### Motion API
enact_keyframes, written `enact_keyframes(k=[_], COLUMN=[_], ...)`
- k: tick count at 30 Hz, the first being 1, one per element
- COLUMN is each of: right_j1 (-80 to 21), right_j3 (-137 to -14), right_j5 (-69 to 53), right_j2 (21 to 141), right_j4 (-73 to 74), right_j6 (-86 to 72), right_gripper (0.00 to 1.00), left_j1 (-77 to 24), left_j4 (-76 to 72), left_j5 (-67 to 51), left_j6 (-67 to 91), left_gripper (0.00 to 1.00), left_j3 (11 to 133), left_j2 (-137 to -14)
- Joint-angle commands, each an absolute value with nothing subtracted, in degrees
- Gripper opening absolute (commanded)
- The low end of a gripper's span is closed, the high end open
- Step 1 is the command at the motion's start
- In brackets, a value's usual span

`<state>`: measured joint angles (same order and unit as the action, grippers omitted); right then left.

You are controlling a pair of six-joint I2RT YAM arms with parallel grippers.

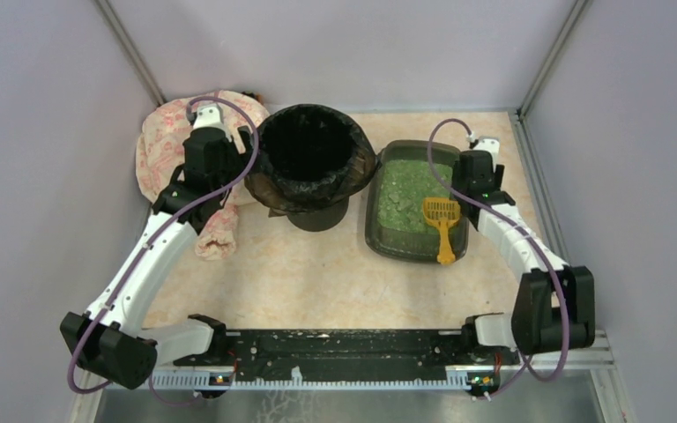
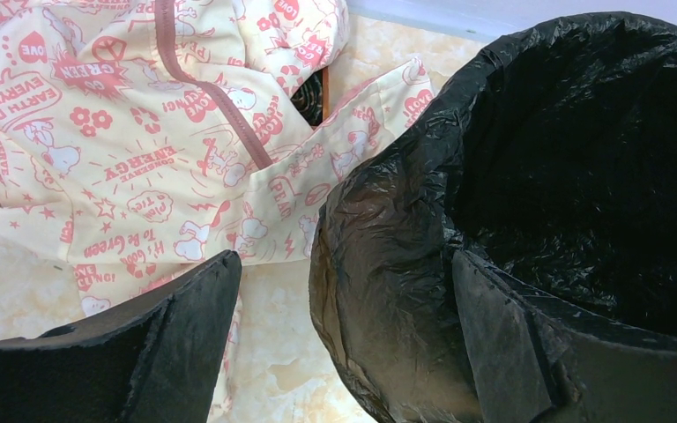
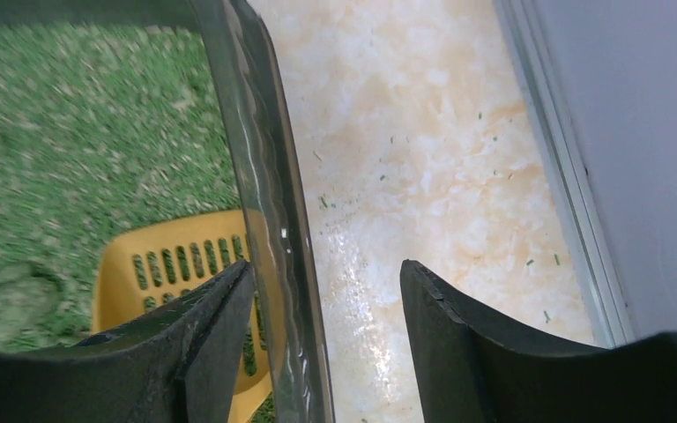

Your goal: Clean the litter box

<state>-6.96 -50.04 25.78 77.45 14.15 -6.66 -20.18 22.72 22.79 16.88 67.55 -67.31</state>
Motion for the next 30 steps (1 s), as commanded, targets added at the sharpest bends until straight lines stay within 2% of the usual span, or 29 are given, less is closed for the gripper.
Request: enact_keyframes(k=[1, 4, 13, 18, 30], right_j1=[-7.2, -9.3, -19.8, -20.0, -20.0], right_j3=[-54.3, -54.6, -48.0, -42.6, -40.0], right_j5=[23.2, 17.5, 13.7, 16.0, 15.4], right_j2=[70.5, 68.4, 63.3, 63.0, 67.4], right_j4=[13.7, 18.0, 22.0, 22.0, 19.2], right_j6=[-10.4, -11.1, -11.7, -13.6, -14.9], right_gripper=[0.61, 0.6, 0.58, 0.58, 0.58], left_j1=[-19.6, -19.6, -19.5, -19.5, -19.5], left_j4=[22.7, 23.0, 23.0, 22.9, 22.9], left_j5=[22.0, 21.5, 17.8, 17.8, 17.9], left_j6=[17.0, 17.1, 17.9, 18.1, 18.1], left_gripper=[0.95, 0.95, 0.95, 0.95, 0.95], left_j3=[67.2, 67.5, 67.7, 67.6, 67.4], left_j2=[-66.8, -66.7, -66.3, -65.8, -65.2])
